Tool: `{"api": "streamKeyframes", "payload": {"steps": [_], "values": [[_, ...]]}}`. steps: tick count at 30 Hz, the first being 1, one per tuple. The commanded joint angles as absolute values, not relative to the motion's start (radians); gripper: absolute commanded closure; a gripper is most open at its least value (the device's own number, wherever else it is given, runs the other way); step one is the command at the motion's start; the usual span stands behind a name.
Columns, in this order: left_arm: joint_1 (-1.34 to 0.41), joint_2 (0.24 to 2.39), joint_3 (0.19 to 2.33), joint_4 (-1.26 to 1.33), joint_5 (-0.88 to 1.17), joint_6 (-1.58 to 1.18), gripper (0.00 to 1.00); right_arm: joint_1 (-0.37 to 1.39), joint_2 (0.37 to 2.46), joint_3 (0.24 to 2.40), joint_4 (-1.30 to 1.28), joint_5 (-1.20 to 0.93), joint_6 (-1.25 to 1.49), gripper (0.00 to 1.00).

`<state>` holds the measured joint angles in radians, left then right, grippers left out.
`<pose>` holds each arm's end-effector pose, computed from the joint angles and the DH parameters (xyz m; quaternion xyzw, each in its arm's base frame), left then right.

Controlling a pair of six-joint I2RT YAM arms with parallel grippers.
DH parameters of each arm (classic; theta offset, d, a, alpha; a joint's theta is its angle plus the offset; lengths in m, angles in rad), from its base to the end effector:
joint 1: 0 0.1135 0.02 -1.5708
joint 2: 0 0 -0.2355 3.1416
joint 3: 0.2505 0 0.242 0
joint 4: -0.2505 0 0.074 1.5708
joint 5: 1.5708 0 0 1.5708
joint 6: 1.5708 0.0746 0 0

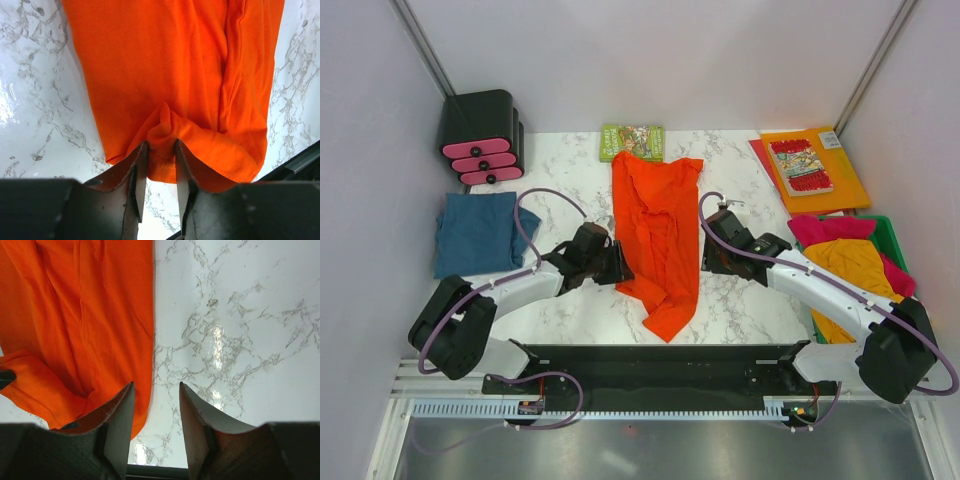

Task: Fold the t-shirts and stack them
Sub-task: Grab the bottom of the folded rectangular tshirt with both arms

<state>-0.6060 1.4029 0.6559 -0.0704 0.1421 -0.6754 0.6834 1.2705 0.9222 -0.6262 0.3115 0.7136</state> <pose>0.2361 -0.1765 0.1226 -0.0061 0.9279 -0.2723 0.2547 0.2258 0.1544 0.1948 0.0598 0.9435 0.0731 0.3176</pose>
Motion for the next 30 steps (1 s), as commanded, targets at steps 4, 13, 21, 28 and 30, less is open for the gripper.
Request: {"api": "streamKeyframes", "payload": {"steps": [4,13,21,28,30], "values": [[-0.603,1.373,0.638,-0.040,0.163,-0.701,0.94,0.687,1.252,0.908,-0.601,0.316,0.715,0.52],[-0.647,1.152,0.658,-0.211,0.138,-0.755,0.98,0.695,1.187,0.832,-0.586,0.211,0.747,0.52],[-0.670,1.163,0.687,-0.232,0.126,-0.761,0.98,0.857,1.089,0.626,-0.526,0.092,0.880,0.51],[-0.675,1.204,0.692,-0.221,0.098,-0.756,0.98,1.005,1.072,0.537,-0.395,0.094,1.012,0.51],[-0.675,1.206,0.686,-0.215,0.100,-0.756,0.98,1.034,1.077,0.523,-0.365,0.097,1.040,0.51]]}}
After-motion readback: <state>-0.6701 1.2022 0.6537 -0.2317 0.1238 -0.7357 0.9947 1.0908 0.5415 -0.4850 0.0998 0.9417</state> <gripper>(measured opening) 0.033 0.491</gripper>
